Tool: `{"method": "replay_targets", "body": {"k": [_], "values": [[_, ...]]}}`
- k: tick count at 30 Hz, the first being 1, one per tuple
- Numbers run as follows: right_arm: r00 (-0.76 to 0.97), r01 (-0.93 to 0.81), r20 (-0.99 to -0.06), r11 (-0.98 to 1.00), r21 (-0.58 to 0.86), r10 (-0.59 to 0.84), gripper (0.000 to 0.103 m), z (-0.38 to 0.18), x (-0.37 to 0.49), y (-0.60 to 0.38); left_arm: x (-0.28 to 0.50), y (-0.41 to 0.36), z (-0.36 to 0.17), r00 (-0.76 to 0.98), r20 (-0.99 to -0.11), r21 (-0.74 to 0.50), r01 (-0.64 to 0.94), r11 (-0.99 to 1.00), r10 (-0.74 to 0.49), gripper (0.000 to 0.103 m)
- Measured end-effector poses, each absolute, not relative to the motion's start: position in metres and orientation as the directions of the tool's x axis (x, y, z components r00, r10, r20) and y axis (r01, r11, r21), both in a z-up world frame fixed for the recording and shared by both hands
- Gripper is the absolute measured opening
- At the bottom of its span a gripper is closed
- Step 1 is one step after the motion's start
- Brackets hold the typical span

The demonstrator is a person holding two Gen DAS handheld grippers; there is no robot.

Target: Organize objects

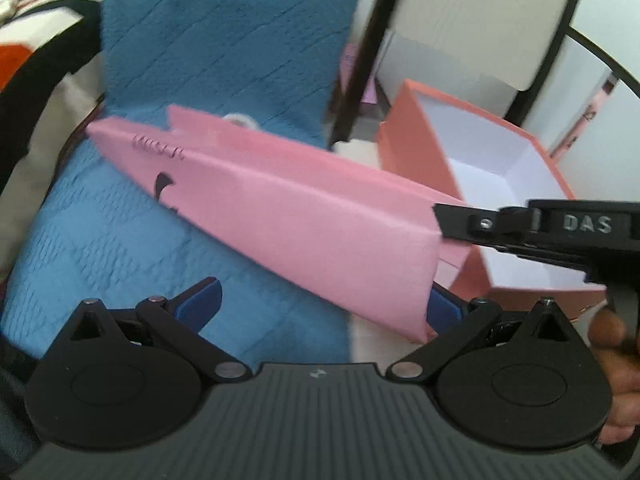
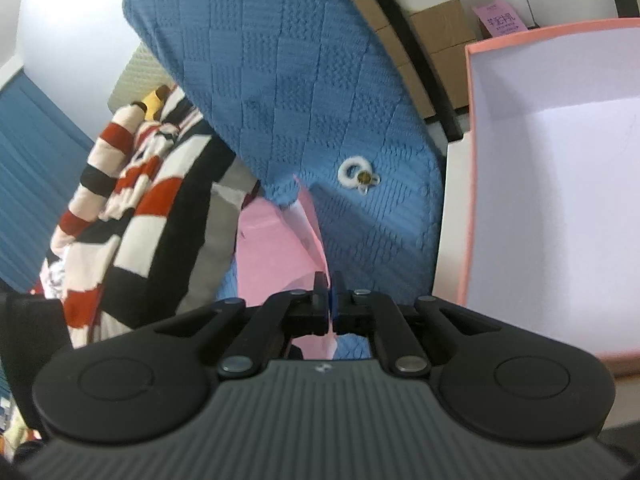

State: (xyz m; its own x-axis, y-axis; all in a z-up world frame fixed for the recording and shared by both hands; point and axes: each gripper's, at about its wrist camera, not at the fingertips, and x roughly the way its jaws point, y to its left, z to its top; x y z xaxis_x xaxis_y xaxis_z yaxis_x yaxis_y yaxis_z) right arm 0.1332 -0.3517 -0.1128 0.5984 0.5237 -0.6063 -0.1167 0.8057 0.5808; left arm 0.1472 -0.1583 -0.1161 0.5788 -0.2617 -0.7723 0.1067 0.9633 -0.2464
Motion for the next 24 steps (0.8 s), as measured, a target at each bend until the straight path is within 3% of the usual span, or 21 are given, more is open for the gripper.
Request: {"method": "replay_targets", "body": {"k": [17, 24], "values": [[0.61, -0.039, -0.701, 0.898, 0.438, 0.368, 0.004, -0.138, 0.082, -0.261, 0.079, -0.04, -0.133, 0.565, -0.814, -0.212, -0.066, 0.975, -0.138, 0.103], [0.592, -0.037, -0.685, 0.862, 0.505, 0.426, 0.007, -0.153, 0.076, -0.253, 0.062, -0.013, -0.136, 0.603, -0.797, -0.167, -0.152, 0.974, -0.043, 0.103]]}}
